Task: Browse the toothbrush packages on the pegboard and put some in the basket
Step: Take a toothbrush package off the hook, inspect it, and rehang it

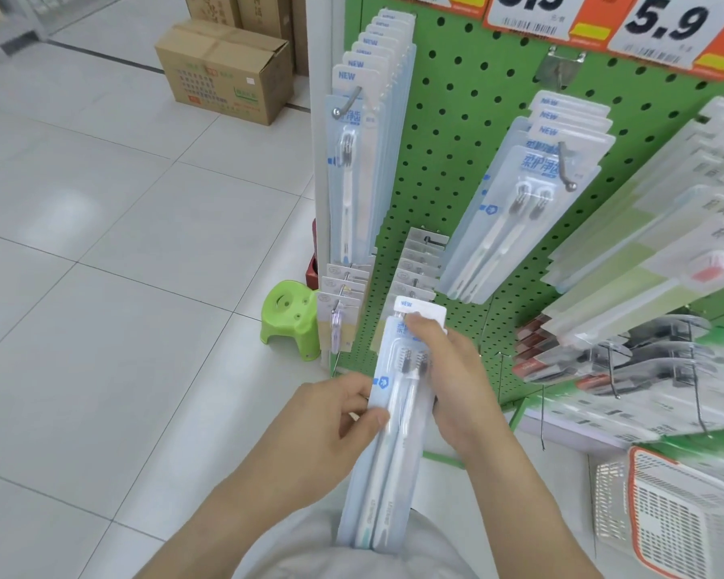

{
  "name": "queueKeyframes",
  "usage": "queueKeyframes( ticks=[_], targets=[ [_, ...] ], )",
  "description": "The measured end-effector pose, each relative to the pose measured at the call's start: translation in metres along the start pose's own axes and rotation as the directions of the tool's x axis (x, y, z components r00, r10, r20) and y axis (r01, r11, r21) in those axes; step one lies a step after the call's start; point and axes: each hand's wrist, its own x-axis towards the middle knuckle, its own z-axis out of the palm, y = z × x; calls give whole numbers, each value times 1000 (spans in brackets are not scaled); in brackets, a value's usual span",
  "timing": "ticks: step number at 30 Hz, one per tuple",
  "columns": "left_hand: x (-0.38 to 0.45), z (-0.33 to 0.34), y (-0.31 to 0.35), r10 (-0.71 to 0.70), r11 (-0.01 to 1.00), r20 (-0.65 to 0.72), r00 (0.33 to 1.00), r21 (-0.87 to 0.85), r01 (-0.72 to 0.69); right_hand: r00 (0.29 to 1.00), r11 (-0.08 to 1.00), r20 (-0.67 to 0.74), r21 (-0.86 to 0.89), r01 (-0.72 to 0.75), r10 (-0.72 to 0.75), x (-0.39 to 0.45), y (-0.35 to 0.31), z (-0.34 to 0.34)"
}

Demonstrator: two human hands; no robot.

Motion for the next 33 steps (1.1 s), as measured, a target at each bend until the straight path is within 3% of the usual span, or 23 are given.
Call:
queueKeyframes(
  ticks=[4,10,14,17,20,22,27,33],
  targets=[
    [-5,7,-3,37,986,17,999,-163,-34,988,985,147,157,-71,48,-4,0,-5],
    [-9,12,-8,21,968,114,993,-251,8,971,928,132,292,-231,200,-3,6,-12],
    [-10,15,-15,7,959,103,995,-283,22,963,906,168,336,-257,211,-5,12,-16],
    [-7,14,-22,-18,943,91,996,-330,47,989,958,87,252,-134,116,-13,31,-13],
    [-5,14,-31,-47,922,87,995,-380,77,987,984,28,-71,161,-160,-18,48,-10],
    [-6,14,-35,-60,917,90,994,-389,90,973,956,44,-180,232,-228,-18,55,-10],
    [-6,14,-38,-34,929,102,994,-363,69,977,972,61,-106,208,-202,-13,45,-17],
    [-10,18,-41,-66,932,135,989,-347,110,949,989,310,-106,99,-62,-8,36,-35]
  ],
)
